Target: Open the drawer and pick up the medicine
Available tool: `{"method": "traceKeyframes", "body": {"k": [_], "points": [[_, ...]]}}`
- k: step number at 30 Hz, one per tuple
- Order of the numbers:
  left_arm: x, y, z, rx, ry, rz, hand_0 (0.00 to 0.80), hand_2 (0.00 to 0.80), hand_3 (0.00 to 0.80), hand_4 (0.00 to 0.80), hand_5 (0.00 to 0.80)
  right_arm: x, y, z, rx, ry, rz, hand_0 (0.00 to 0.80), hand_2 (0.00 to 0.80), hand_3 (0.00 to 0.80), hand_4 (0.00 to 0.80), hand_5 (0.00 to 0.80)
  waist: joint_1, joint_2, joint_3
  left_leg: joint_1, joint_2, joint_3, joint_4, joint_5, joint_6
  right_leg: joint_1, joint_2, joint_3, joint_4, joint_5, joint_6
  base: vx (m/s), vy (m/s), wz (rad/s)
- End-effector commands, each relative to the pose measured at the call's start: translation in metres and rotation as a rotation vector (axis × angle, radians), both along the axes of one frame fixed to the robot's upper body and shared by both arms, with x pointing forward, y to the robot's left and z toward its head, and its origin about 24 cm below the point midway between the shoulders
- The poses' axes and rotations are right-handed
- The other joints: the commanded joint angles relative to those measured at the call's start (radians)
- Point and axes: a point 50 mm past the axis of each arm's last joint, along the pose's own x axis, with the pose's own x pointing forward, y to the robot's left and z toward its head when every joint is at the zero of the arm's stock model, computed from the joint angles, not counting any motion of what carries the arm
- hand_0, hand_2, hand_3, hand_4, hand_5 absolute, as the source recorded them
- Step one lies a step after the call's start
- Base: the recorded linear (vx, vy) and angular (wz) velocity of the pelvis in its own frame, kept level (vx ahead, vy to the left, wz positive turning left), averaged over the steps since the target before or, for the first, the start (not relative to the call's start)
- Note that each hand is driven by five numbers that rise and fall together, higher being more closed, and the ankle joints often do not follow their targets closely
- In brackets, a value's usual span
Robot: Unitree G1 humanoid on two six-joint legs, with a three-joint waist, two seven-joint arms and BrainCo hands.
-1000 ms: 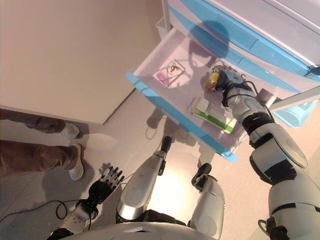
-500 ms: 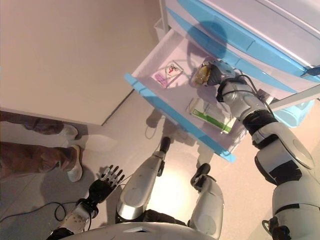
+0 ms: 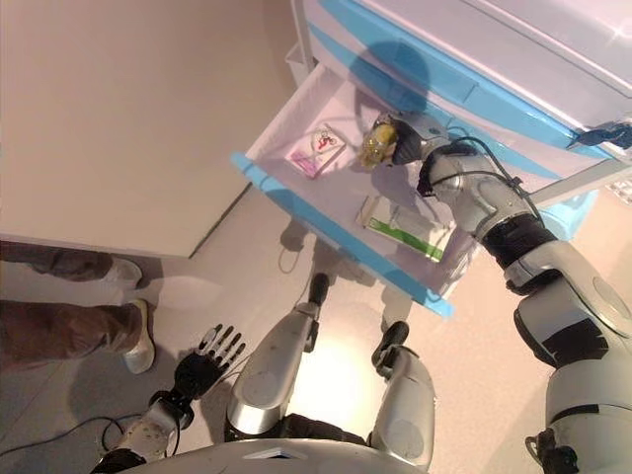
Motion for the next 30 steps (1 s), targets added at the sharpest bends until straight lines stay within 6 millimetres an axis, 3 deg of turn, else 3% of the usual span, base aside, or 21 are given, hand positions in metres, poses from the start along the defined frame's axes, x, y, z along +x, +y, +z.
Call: {"method": "traceKeyframes", "body": {"k": [1, 18, 30], "points": [[-0.015, 0.013, 0.002, 0.026, 0.009, 0.032, 0.0, 0.0, 0.0, 0.0, 0.0, -0.017, 0.017, 0.034, 0.028, -0.095, 0.162, 0.8, 0.8, 0.8, 0.8, 0.8, -0.016, -0.032, -0.044, -0.002, -0.046, 0.015, 0.106, -0.178, 0.025, 0.034, 0.014, 0.006, -0.081, 0.1, 0.049, 0.0, 0.0, 0.0], [-0.016, 0.014, 0.0, 0.039, 0.015, 0.057, 0.0, 0.0, 0.0, 0.0, 0.0, -0.072, 0.044, 0.044, 0.07, 0.008, 0.475, 0.8, 0.8, 0.8, 0.8, 0.8, -0.061, -0.061, -0.086, 0.058, -0.033, 0.043, 0.068, -0.181, 0.014, 0.094, 0.032, 0.032, -0.134, 0.102, 0.054, 0.009, -0.016, -0.05], [-0.026, 0.013, -0.007, 0.046, 0.044, 0.087, 0.0, 0.0, 0.0, 0.0, 0.0, -0.118, 0.052, 0.069, 0.152, -0.037, 0.678, 0.8, 0.8, 0.8, 0.8, 0.8, -0.088, -0.077, -0.125, 0.105, -0.027, 0.058, 0.038, -0.183, 0.008, 0.139, 0.044, 0.047, -0.166, 0.098, 0.058, 0.023, -0.017, -0.07]]}}
